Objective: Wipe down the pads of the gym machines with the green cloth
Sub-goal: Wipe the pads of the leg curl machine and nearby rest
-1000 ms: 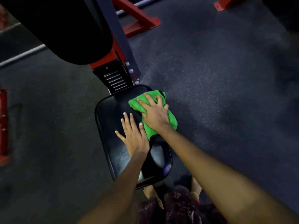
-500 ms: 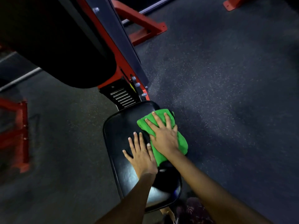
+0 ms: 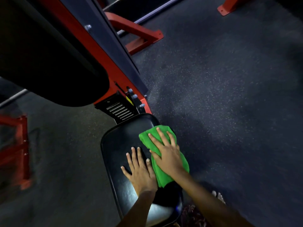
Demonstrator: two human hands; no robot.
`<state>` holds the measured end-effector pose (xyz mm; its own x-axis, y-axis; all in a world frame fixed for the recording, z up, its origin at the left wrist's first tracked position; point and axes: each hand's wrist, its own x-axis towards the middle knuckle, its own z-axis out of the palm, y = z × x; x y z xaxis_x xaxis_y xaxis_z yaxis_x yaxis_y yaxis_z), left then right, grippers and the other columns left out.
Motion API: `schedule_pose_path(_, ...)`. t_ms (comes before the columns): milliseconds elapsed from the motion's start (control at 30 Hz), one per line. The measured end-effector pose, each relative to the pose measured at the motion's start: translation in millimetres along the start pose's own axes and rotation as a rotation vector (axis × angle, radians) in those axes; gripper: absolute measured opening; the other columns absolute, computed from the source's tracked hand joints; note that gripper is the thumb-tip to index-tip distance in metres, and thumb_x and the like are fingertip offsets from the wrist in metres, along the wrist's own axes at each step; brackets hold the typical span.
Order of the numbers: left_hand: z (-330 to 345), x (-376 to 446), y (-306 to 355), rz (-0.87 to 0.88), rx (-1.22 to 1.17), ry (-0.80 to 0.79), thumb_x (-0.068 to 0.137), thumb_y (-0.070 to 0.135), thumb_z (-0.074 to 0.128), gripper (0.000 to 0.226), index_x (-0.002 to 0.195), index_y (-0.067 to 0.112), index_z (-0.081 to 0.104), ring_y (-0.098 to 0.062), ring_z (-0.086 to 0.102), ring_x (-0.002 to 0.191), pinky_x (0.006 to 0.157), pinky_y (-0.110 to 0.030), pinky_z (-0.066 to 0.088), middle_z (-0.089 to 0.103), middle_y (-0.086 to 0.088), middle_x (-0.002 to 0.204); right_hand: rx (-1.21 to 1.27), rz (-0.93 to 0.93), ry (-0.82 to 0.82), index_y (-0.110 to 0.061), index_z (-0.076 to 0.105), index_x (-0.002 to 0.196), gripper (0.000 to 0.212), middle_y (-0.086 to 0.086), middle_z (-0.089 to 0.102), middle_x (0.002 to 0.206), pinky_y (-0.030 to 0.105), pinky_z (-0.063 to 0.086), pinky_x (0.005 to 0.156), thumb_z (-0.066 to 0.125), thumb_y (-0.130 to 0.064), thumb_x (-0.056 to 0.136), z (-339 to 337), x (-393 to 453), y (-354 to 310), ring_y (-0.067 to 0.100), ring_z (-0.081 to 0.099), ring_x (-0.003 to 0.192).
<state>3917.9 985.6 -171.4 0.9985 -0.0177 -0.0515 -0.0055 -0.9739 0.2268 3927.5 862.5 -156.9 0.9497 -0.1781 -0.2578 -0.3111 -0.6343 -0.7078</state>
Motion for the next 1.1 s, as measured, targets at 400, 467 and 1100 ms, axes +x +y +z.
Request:
schedule_pose_path(400,-6.1,-0.4,6.1,-0.019,0.017,-0.042,0.093,0.045,0.013,0.063,0.148,0.02,0.03,-0.014,0.004,0.146,0.113,-0.055,-0.002,0.018,0.006,0.157,0.281,-0.005,0.052,-0.04,0.033,0.144,0.064,-0.009,0.017,0.158,0.052,0.034,0.108,0.061,-0.029,0.088,-2.0,68.4,11.7,0.033,0.021,0.138)
schedule_pose_path(467,-9.7,-1.2,8.5,-0.023,0.01,-0.054,0.091,0.047,0.01,0.066,0.149,0.021,0.028,-0.013,0.002,0.146,0.114,-0.054,-0.004,0.016,0.007,0.158,0.279,-0.007,0.075,-0.04,0.031,0.145,0.065,-0.009,0.015,0.158,0.051,0.035,0.108,0.061,-0.028,0.089,3.5,46.8,14.8,0.032,0.021,0.139)
schedule_pose_path(1100,-25.5,0.4,4.8,0.027,-0.103,-0.192,0.102,0.034,0.034,0.053,0.151,0.021,0.02,-0.017,-0.003,0.147,0.113,-0.052,-0.01,0.007,0.004,0.16,0.063,0.026,0.236,-0.032,0.037,0.145,0.058,-0.005,0.026,0.155,0.052,0.036,0.106,0.057,-0.027,0.09,30.1,-117.0,7.5,0.029,0.026,0.137)
